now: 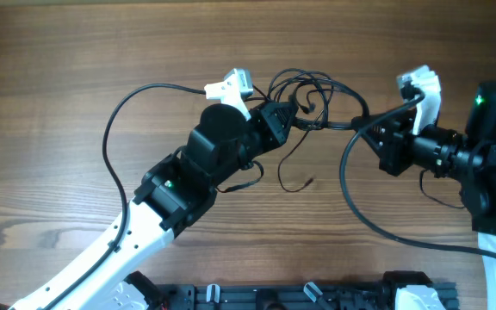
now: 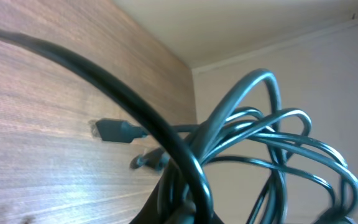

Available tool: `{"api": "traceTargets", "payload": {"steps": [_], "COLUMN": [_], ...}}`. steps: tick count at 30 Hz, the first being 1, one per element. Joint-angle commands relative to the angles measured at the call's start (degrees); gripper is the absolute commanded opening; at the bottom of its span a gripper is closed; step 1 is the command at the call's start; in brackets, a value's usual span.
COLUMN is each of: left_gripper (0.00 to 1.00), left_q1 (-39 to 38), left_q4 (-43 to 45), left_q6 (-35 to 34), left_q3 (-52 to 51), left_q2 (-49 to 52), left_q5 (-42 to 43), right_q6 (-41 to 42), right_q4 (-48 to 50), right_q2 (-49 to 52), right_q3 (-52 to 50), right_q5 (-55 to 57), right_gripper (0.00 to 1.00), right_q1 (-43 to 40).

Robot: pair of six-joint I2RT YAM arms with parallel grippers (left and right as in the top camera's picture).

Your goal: Untangle cables

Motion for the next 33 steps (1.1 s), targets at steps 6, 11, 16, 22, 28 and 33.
{"api": "traceTargets", "payload": {"steps": [6, 11, 16, 22, 28, 33], "left_gripper": [0.04, 0.04, 0.04, 0.04, 0.04, 0.04], "left_q1": [2.9, 2.9, 2.9, 2.9, 2.9, 2.9], "left_q4": [0.4, 2.4, 1.6, -1.0, -2.1, -2.9], "left_q6": [5.8, 21.2, 33.1, 37.5, 37.5, 37.2], "left_q3": [-0.2, -0.2, -0.2, -0.2, -0.2, -0.2], "left_q2": [-2.6, -6.0, -9.5, -11.3, -11.3, -11.3], "left_q5": [-3.8, -0.5, 1.2, -2.1, -3.7, -2.9], "right_q6": [18.0, 22.4, 22.4, 13.1, -0.2, -4.0], "right_q4": [-3.6, -7.7, -7.8, -7.6, -7.8, -6.2], "right_q2": [-0.7, 0.5, 1.6, 1.7, 1.6, 1.6], "right_q3": [0.4, 0.3, 0.3, 0.3, 0.3, 0.3], "right_q5": [26.5, 36.2, 35.3, 26.8, 15.5, 9.2], "right_gripper": [0.04, 0.04, 0.05, 0.67, 0.9, 0.91], "right_q1": [-1.0, -1.0, -1.0, -1.0, -1.0, -1.0]}}
